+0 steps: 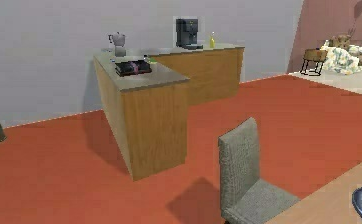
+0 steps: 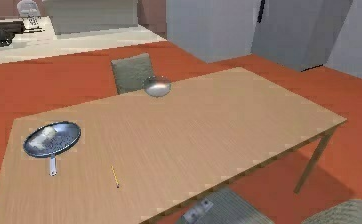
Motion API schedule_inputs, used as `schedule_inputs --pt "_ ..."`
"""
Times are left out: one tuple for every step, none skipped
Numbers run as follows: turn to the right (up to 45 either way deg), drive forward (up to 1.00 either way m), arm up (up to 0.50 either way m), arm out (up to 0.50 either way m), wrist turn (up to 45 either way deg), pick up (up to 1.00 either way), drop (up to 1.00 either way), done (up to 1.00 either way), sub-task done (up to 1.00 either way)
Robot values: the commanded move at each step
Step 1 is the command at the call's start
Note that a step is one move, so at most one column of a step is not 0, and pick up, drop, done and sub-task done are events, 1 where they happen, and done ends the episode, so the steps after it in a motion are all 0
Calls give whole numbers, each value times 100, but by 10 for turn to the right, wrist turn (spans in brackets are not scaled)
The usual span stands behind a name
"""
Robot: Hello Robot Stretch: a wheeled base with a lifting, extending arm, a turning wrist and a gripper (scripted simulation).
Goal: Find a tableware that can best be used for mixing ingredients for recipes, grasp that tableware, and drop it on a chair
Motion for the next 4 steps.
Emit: schedule_inputs --pt "-90 0 0 0 0 0 0 0 0" --pt "0 45 0 0 0 0 0 0 0" --pt "150 0 0 0 0 0 0 0 0" --pt "0 75 0 0 0 0 0 0 0"
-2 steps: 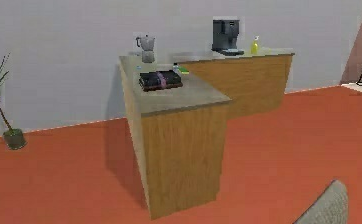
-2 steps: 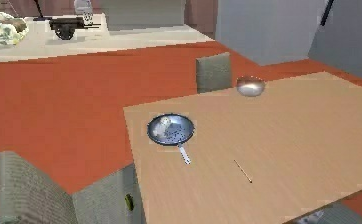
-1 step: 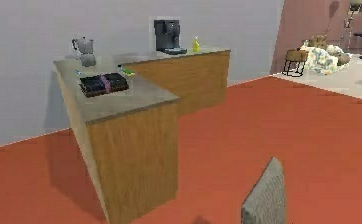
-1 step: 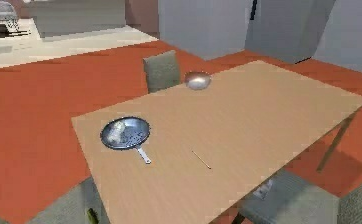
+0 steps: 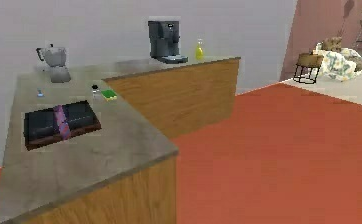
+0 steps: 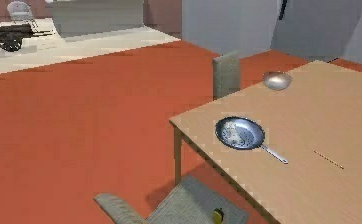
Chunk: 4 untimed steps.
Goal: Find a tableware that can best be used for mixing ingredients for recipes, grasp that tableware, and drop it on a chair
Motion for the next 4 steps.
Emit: schedule_inputs --pt "60 0 0 0 0 0 0 0 0" --pt "0 15 0 0 0 0 0 0 0" --pt "450 0 0 0 0 0 0 0 0" --pt "60 0 0 0 0 0 0 0 0"
